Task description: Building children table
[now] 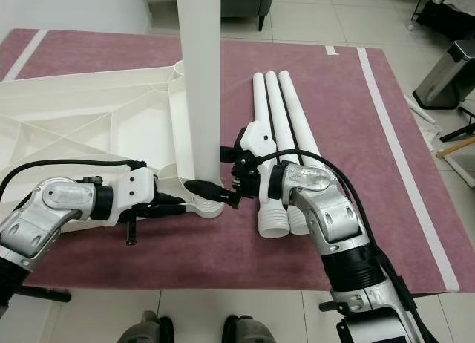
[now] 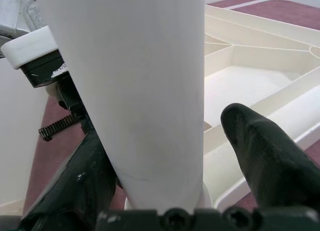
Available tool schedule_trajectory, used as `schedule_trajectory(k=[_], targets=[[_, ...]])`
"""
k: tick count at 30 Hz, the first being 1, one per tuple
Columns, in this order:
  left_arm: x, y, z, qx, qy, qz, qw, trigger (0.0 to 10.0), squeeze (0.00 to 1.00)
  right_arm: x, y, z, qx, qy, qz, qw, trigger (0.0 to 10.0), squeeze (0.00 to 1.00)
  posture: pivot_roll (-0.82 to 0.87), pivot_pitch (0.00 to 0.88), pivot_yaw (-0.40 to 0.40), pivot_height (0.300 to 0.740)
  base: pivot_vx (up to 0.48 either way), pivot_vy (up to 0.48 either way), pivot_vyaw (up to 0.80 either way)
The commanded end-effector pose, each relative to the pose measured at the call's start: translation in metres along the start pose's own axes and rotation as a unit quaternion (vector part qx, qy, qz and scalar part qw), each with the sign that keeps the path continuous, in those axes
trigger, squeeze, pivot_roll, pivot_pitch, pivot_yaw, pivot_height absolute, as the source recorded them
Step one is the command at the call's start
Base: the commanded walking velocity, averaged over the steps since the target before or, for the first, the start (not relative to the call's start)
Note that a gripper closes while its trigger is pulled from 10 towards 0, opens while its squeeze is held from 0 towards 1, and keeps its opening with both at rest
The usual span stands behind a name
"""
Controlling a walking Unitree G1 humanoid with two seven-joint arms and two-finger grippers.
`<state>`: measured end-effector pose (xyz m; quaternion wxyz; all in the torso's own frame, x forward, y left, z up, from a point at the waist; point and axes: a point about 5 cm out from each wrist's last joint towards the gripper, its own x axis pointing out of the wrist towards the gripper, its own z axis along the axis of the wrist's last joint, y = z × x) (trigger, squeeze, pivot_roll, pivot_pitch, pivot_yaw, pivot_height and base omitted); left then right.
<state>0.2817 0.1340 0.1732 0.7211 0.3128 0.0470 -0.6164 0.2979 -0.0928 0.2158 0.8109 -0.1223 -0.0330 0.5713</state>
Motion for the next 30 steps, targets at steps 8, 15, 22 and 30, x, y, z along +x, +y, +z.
schedule_trajectory(k=[8,15,22,30], targets=[[0.000,-0.010,-0.001,-0.004,0.003,-0.057,0.998,0.0,0.00,0.012,0.017,-0.009,0.010,0.004,0.065,0.998,10.0,0.00,0.08,0.143,-0.021,0.740,0.000,0.000,0.00],[0.003,-0.012,0.001,-0.007,-0.003,-0.056,0.998,0.0,0.00,0.015,0.003,-0.010,0.019,0.005,0.027,0.999,0.0,0.00,0.09,0.141,-0.028,0.740,0.000,0.000,0.00],[0.003,-0.011,0.001,-0.009,-0.005,-0.053,0.999,0.0,0.00,0.015,0.002,-0.015,0.032,0.007,-0.017,0.999,0.0,0.00,0.09,0.139,-0.024,0.740,0.000,0.000,0.00],[0.008,-0.001,0.011,-0.011,-0.025,-0.035,0.999,0.0,0.00,0.028,0.001,-0.031,0.054,0.037,-0.158,0.985,0.0,0.00,0.09,0.137,-0.026,0.740,0.000,0.000,0.00]])
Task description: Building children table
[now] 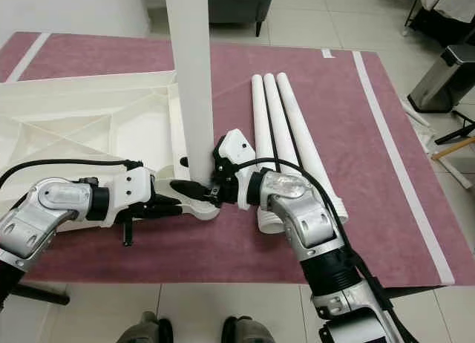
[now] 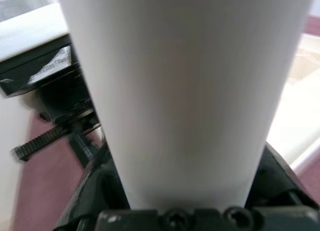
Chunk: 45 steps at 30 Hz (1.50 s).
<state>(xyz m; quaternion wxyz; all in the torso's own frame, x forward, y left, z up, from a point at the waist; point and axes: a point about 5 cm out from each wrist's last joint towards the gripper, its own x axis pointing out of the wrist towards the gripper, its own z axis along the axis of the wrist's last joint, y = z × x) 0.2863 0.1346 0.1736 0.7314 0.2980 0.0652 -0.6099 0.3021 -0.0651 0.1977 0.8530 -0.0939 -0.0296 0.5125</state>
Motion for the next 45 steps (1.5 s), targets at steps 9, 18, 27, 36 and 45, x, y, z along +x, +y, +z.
schedule_trajectory(k=[9,18,27,36,45], targets=[[0.013,0.005,0.020,0.020,-0.043,-0.037,0.998,0.0,0.00,0.007,-0.010,-0.047,0.036,0.108,-0.313,0.943,0.0,0.00,0.08,0.139,-0.010,0.740,0.000,0.000,0.00],[0.020,0.002,0.017,0.011,-0.041,-0.046,0.998,0.0,0.00,0.013,0.002,-0.048,0.051,0.098,-0.378,0.919,10.0,0.00,0.08,0.146,-0.008,0.740,0.000,0.000,0.00],[0.021,0.002,0.014,0.006,-0.039,-0.042,0.998,0.0,0.00,0.018,0.002,-0.033,0.058,0.046,-0.349,0.934,10.0,1.00,0.08,0.152,-0.015,0.740,0.000,0.000,0.00],[0.021,0.002,0.012,0.001,-0.037,-0.036,0.999,0.0,0.00,0.017,0.004,-0.016,0.048,0.000,-0.286,0.957,10.0,0.00,0.08,0.156,-0.017,0.740,0.000,0.000,0.00],[0.019,0.000,0.010,0.001,-0.035,-0.041,0.999,0.0,0.00,-0.002,-0.003,0.001,-0.004,-0.026,-0.110,0.994,10.0,0.00,0.07,0.161,-0.008,0.740,0.000,0.000,0.00]])
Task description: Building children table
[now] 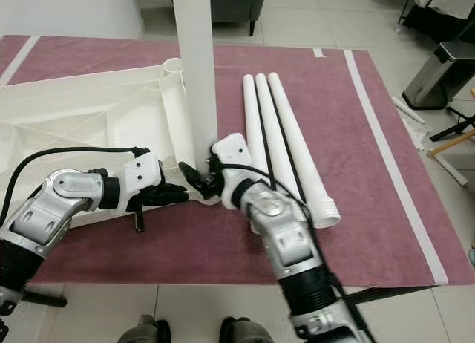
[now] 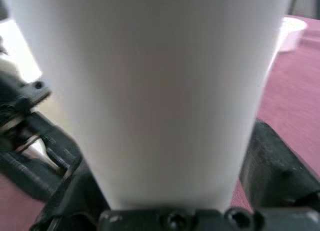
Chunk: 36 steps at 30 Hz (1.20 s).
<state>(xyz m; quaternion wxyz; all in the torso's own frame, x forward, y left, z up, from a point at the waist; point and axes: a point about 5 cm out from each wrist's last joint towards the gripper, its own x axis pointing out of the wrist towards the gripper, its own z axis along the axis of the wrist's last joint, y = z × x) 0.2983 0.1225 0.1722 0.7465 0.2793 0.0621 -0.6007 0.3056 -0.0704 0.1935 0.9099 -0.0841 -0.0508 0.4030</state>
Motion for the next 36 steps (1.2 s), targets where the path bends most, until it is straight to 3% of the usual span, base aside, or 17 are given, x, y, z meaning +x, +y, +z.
schedule_trajectory(k=[1,3,7,14,15,21,23,24,25,26,27,32,34,36], targets=[[0.003,-0.012,0.007,0.018,-0.021,-0.061,0.998,0.0,0.00,-0.002,-0.002,0.009,-0.009,-0.018,0.043,0.999,10.0,0.00,0.07,0.163,-0.008,0.740,0.000,0.000,0.00],[0.003,-0.012,0.007,0.018,-0.021,-0.061,0.998,0.0,0.00,-0.002,-0.002,0.009,-0.009,-0.018,0.043,0.999,10.0,0.00,0.07,0.163,-0.008,0.740,0.000,0.000,0.00],[-0.006,-0.018,0.005,0.023,-0.012,-0.077,0.997,0.0,0.00,-0.004,-0.018,0.018,-0.038,-0.014,0.113,0.993,10.0,0.00,0.09,0.165,-0.011,0.740,0.000,0.000,0.00],[-0.009,-0.020,0.003,0.022,-0.007,-0.081,0.996,0.0,0.00,0.001,-0.021,0.019,-0.036,-0.010,0.139,0.990,10.0,0.00,0.09,0.166,-0.016,0.740,0.000,0.000,0.00],[-0.008,-0.020,0.003,0.021,-0.009,-0.075,0.997,0.0,0.00,0.004,-0.019,0.015,-0.030,-0.005,0.139,0.990,0.0,0.00,0.10,0.169,-0.023,0.740,0.000,0.000,0.00],[-0.005,-0.017,0.008,0.019,-0.019,-0.058,0.998,0.0,0.00,0.012,-0.014,-0.004,-0.032,0.042,0.064,0.997,0.0,0.00,0.10,0.171,-0.024,0.740,0.000,0.000,0.00],[-0.005,-0.017,0.008,0.019,-0.019,-0.058,0.998,0.0,0.00,0.012,-0.014,-0.004,-0.032,0.042,0.064,0.997,0.0,0.00,0.10,0.171,-0.024,0.740,0.000,0.000,0.00],[-0.003,-0.015,0.011,0.019,-0.023,-0.054,0.998,0.0,0.00,0.016,-0.015,-0.012,-0.024,0.066,-0.029,0.997,0.0,0.00,0.10,0.172,-0.021,0.740,0.000,0.000,0.00],[-0.003,-0.015,0.011,0.019,-0.023,-0.054,0.998,0.0,0.00,0.016,-0.015,-0.012,-0.024,0.066,-0.029,0.997,0.0,0.00,0.10,0.172,-0.021,0.740,0.000,0.000,0.00],[-0.003,-0.014,0.012,0.019,-0.025,-0.053,0.998,0.0,0.00,0.018,-0.017,-0.015,-0.024,0.075,-0.064,0.995,0.0,0.00,0.10,0.172,-0.021,0.740,0.000,0.000,0.00],[-0.002,-0.013,0.014,0.021,-0.028,-0.053,0.998,0.0,0.00,0.019,-0.020,-0.021,0.001,0.100,-0.151,0.983,0.0,0.00,0.09,0.172,-0.018,0.740,0.000,0.000,0.00],[-0.001,-0.011,0.015,0.022,-0.031,-0.054,0.998,0.0,0.00,0.020,-0.020,-0.024,0.017,0.111,-0.229,0.967,0.0,0.00,0.09,0.171,-0.015,0.740,0.000,0.000,0.00],[0.000,-0.010,0.017,0.024,-0.034,-0.055,0.998,0.0,0.00,0.022,-0.011,-0.025,0.035,0.110,-0.278,0.954,0.0,0.00,0.08,0.168,-0.011,0.740,0.000,0.000,0.00],[0.001,-0.009,0.017,0.025,-0.035,-0.056,0.998,0.0,0.00,0.025,-0.004,-0.026,0.042,0.108,-0.282,0.952,0.0,0.00,0.08,0.167,-0.010,0.740,0.000,0.000,0.00]])
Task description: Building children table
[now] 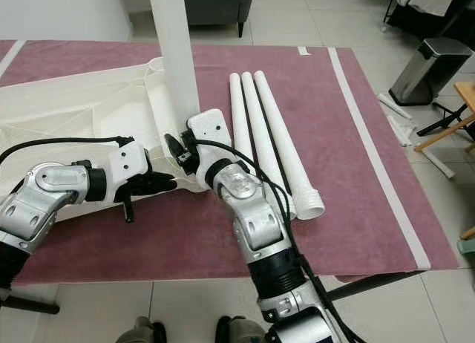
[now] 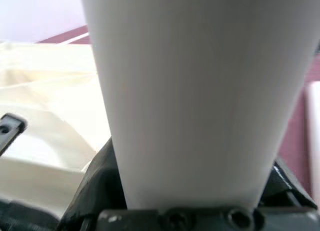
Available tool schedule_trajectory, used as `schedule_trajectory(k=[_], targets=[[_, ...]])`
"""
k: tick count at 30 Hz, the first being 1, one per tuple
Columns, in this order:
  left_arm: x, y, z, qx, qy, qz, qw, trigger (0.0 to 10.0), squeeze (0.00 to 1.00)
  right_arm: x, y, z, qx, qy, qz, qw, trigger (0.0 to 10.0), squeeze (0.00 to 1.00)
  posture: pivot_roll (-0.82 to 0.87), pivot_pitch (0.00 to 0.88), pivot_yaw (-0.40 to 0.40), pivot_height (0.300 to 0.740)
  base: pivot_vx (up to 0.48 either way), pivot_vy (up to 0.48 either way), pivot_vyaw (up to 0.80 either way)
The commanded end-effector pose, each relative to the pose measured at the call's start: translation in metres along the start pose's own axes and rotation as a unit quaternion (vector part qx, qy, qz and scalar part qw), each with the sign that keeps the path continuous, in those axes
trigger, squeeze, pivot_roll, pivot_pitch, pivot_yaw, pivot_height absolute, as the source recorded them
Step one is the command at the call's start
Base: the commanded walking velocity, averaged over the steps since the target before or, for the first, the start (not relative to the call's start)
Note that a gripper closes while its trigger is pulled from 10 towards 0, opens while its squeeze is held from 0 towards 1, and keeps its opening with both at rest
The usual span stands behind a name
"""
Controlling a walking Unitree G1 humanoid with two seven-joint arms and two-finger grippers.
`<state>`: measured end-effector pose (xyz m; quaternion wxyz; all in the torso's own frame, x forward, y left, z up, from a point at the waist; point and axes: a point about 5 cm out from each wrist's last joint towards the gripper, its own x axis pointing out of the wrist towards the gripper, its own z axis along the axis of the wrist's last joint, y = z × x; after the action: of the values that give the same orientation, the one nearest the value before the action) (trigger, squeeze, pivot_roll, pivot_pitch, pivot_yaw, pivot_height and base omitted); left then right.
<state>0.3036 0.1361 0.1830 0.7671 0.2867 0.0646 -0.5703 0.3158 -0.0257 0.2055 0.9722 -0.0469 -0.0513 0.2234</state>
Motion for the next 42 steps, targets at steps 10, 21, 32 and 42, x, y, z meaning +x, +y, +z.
schedule_trajectory(k=[10,21,32,42], targets=[[0.014,-0.022,0.014,0.025,-0.046,-0.091,0.994,0.0,0.00,-0.004,-0.020,-0.029,0.001,0.062,-0.077,0.995,10.0,0.00,0.08,0.161,-0.016,0.740,0.000,0.000,0.00],[0.012,-0.024,0.012,0.023,-0.045,-0.089,0.995,0.0,0.00,-0.010,-0.016,-0.004,-0.004,-0.010,0.119,0.993,10.0,0.00,0.08,0.150,-0.019,0.740,0.000,0.000,0.00],[0.007,-0.027,0.011,0.023,-0.044,-0.094,0.994,0.0,0.00,-0.019,-0.037,0.000,-0.034,-0.005,0.294,0.955,10.0,0.00,0.10,0.156,-0.022,0.740,0.000,0.000,0.00],[0.004,-0.028,0.012,0.021,-0.043,-0.090,0.995,0.0,0.00,-0.013,-0.049,0.000,-0.034,0.001,0.310,0.950,0.0,0.00,0.10,0.164,-0.024,0.740,0.000,0.000,0.00]])
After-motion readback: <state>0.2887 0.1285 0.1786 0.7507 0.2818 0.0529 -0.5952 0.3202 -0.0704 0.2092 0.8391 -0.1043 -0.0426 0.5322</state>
